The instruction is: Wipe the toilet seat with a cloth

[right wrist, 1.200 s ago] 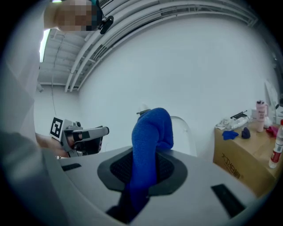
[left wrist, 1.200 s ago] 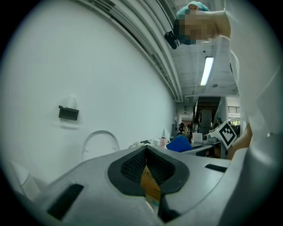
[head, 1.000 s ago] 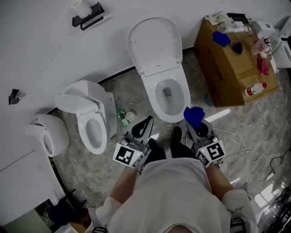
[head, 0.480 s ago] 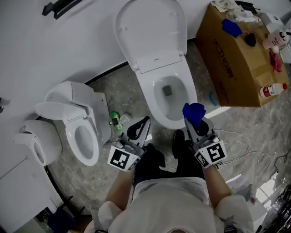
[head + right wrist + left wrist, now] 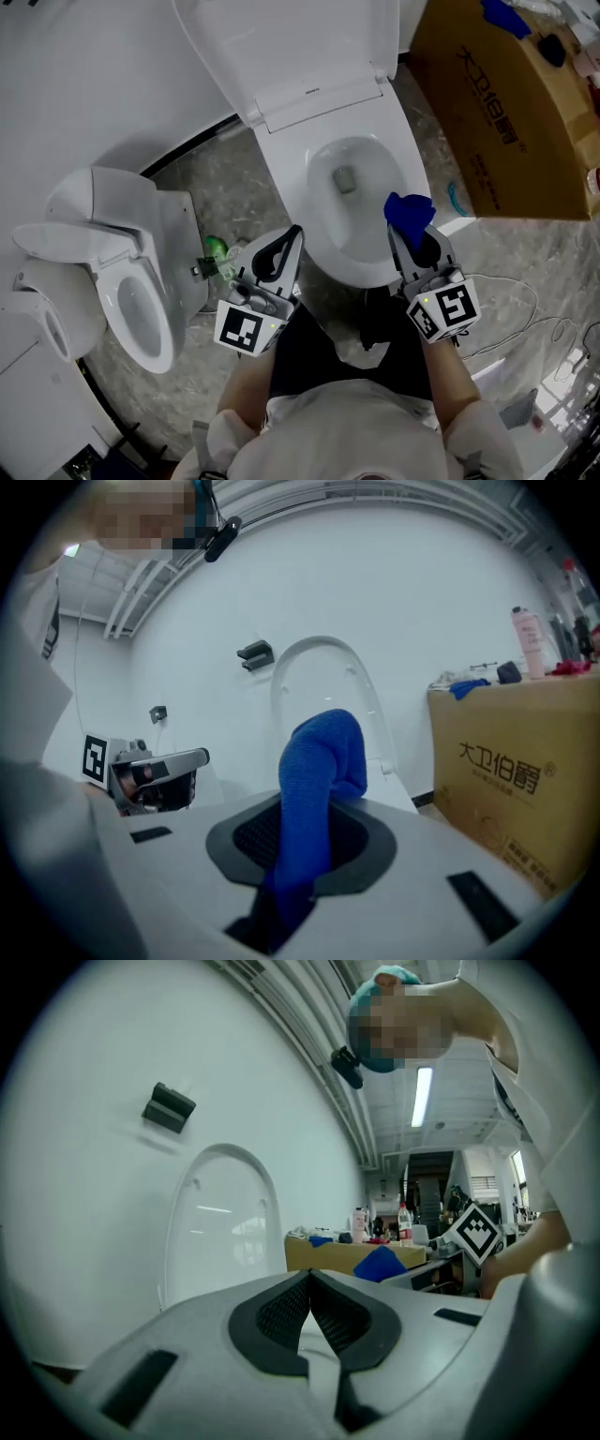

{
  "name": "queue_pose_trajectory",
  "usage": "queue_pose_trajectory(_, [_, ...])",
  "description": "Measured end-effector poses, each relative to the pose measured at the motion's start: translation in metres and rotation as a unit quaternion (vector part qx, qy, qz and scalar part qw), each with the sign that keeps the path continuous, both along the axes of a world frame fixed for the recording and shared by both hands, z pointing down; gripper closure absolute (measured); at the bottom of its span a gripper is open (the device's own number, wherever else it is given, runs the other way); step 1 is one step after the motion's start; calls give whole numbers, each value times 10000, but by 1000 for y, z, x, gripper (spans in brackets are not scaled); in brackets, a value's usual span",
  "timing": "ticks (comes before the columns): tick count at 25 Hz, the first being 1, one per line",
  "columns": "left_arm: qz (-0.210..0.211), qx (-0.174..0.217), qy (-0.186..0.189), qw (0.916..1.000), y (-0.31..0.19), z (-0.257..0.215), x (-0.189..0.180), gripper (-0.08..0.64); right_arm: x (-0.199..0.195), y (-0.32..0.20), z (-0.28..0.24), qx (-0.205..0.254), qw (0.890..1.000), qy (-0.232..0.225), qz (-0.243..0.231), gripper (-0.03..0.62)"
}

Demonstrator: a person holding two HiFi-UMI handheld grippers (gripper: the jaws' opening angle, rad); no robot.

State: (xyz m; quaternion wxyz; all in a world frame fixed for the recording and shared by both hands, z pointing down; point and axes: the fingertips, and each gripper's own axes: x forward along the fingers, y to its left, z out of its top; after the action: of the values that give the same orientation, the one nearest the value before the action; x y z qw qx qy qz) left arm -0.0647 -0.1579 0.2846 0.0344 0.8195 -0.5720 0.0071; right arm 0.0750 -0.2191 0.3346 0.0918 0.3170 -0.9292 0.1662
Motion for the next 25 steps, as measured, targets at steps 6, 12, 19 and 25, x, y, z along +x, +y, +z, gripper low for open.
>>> queue_pose_trajectory(6, [-10, -6, -61, 10000, -4, 84, -5, 555, -17, 7, 59, 283, 9988, -387, -61, 540])
queue_pose_trajectory(12, [-58, 229, 9, 9997, 12, 127, -18, 555, -22, 18, 89, 549, 9971, -520, 27, 541])
queue_pose_trajectory(19, [116, 257, 27, 9996, 32, 128, -18, 555, -23, 31, 101, 481, 9981, -358, 154, 541])
queue_pose_trajectory(25, [209, 322, 54, 9992, 37, 123, -19, 555, -34, 19, 100, 545, 9983, -179, 77, 540])
